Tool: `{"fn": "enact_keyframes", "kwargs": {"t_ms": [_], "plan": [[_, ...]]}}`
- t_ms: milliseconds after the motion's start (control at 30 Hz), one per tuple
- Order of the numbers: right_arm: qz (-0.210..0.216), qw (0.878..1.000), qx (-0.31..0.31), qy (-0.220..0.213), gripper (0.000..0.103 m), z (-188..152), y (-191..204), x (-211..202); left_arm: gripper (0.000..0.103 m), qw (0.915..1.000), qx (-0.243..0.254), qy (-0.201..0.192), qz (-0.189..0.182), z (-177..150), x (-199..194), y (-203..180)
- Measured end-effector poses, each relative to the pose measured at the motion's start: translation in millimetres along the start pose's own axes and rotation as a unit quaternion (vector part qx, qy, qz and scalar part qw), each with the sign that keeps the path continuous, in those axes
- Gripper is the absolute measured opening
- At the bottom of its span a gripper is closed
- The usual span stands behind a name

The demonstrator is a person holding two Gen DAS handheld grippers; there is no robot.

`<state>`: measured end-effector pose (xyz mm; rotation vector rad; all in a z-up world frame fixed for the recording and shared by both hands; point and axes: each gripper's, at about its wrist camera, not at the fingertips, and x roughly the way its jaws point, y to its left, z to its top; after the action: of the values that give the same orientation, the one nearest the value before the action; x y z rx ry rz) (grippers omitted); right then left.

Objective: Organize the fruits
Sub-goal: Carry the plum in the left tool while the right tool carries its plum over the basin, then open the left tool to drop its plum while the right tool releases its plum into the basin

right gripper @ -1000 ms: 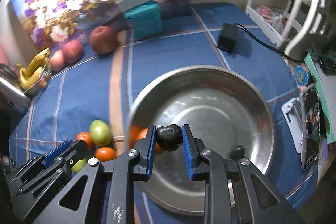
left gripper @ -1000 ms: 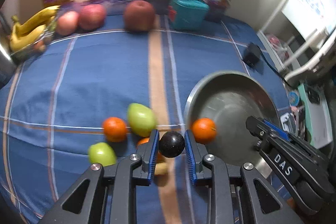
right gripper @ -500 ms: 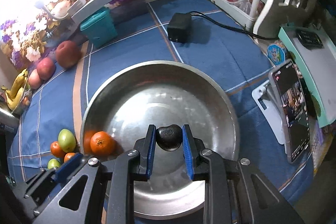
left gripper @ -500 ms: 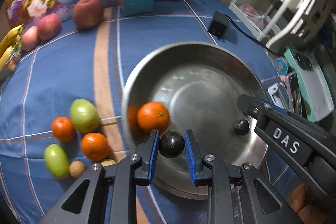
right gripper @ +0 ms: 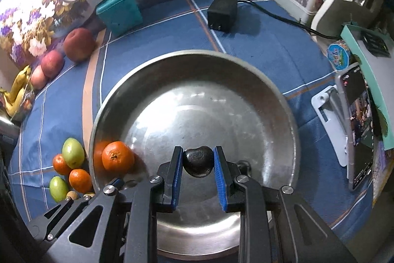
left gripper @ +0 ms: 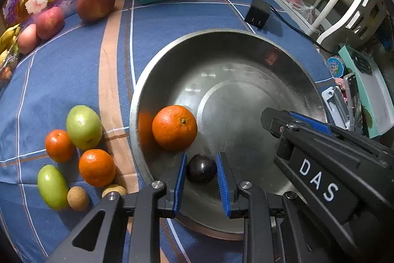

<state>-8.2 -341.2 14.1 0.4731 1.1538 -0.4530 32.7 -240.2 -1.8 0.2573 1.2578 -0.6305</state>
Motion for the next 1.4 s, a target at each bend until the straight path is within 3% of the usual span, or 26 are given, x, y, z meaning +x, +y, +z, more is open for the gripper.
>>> {"fn": "enact_keyframes", "kwargs": {"t_ms": [1000,1100,1233,1400], "plan": [[-0.009,1.0,0.011,0.025,0.028,-1,-8,16,0.03,0.9998,-0.006,0.018,-0.002,-6,5,3],[-0.009,1.0,0.015,0.022,0.039,-1,-11,13,0.036,0.9999,-0.005,0.015,-0.006,-5,3,3],[-0.01,1.0,0.016,0.015,0.04,0,-14,7,0.054,0.9999,0.0,0.006,-0.009,-3,-5,0],[-0.011,1.0,0.023,0.003,0.041,1,-19,-3,0.055,0.9999,-0.005,-0.003,-0.011,0,-14,3]]}}
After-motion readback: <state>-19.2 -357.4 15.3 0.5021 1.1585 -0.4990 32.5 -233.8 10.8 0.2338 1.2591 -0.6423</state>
